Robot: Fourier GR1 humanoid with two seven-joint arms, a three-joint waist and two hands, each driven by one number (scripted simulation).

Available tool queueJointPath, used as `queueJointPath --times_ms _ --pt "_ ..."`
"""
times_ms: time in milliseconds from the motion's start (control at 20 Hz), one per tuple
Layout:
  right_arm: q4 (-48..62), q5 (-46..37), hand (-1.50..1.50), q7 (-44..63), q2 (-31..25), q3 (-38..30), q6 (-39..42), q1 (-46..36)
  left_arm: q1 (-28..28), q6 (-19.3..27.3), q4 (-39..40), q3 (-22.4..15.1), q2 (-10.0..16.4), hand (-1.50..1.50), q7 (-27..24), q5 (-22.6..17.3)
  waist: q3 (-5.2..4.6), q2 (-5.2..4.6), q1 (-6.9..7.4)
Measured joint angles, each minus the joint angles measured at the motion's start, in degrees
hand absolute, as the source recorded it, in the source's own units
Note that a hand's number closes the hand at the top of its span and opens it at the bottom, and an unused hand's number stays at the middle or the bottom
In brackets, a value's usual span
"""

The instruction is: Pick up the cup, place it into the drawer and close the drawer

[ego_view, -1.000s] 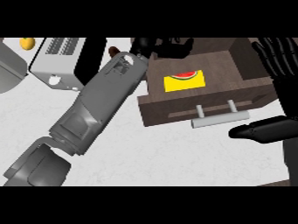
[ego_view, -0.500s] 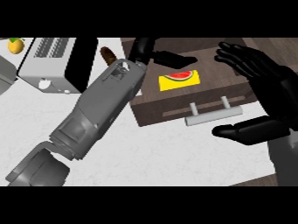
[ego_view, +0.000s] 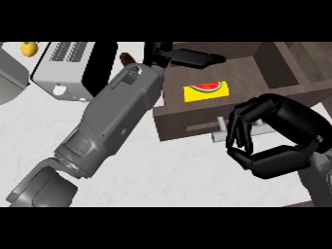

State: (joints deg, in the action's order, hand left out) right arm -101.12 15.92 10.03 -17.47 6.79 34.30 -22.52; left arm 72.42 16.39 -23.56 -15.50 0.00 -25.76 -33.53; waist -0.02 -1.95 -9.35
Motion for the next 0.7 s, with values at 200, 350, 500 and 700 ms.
queueJointPath --times_ms 200,350,500,700 --pt "-0.99 -6.71 -1.50 2.43 -2.72 3.10 0.69 1.43 0.14 1.03 0.57 0.04 0.00 -1.50 -1.54 -1.84 0.02 0.59 2.49" --pt "-1.48 -15.46 -1.50 0.79 -4.27 5.34 -0.50 2.66 -0.76 1.22 0.98 0.21 0.00 -1.50 -2.48 -3.12 0.05 0.82 4.06" --pt "1.66 -24.15 -1.50 -2.82 -4.12 7.80 -3.80 5.03 -1.89 0.19 0.76 0.75 0.17 -1.50 -4.24 -3.80 0.08 1.00 6.04" --pt "9.50 -32.80 -1.50 -7.20 -3.34 10.74 -7.80 5.88 -3.71 -1.67 0.24 1.91 0.48 -1.50 -5.54 -4.24 0.07 1.27 8.26"
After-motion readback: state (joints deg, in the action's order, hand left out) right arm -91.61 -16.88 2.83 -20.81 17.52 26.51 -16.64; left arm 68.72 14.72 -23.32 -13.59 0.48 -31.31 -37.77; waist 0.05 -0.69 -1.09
